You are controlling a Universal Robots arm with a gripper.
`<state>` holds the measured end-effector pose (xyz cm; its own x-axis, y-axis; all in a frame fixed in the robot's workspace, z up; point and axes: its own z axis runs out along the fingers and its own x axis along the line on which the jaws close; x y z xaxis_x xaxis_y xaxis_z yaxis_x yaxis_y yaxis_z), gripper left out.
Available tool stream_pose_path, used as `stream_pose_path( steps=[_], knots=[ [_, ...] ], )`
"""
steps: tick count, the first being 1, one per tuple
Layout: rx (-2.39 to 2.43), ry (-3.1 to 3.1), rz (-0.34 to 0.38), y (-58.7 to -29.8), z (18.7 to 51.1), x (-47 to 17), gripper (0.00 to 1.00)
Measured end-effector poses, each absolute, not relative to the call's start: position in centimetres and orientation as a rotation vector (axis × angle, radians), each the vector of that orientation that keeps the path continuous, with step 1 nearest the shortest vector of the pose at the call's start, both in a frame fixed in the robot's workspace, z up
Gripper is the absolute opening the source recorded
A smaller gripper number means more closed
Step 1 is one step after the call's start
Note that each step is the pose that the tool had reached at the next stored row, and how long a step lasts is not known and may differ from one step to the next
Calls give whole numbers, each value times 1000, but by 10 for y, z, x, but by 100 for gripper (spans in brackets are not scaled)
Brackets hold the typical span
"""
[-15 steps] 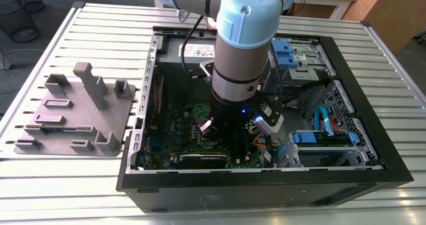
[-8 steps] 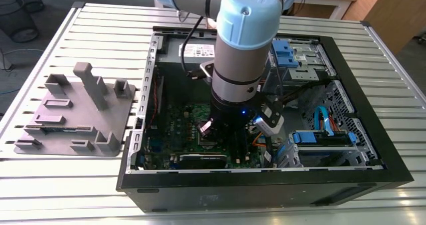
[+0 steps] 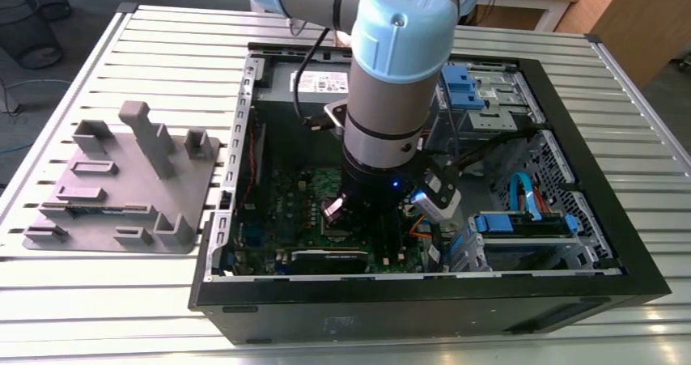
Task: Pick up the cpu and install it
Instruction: 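Install the first cpu locking lever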
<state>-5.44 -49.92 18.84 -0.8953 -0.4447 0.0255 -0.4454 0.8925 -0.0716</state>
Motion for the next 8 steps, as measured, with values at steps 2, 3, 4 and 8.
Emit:
stream_pose_path(
  steps=[2,3,4,8],
  knots=[
    [717,-3048,118,-499,188,-54,11],
    [717,-3048,118,-499,188,-54,11],
    [717,-3048,118,-499,188,-53,11],
    [717,-3048,118,-499,188,-52,11]
  ],
)
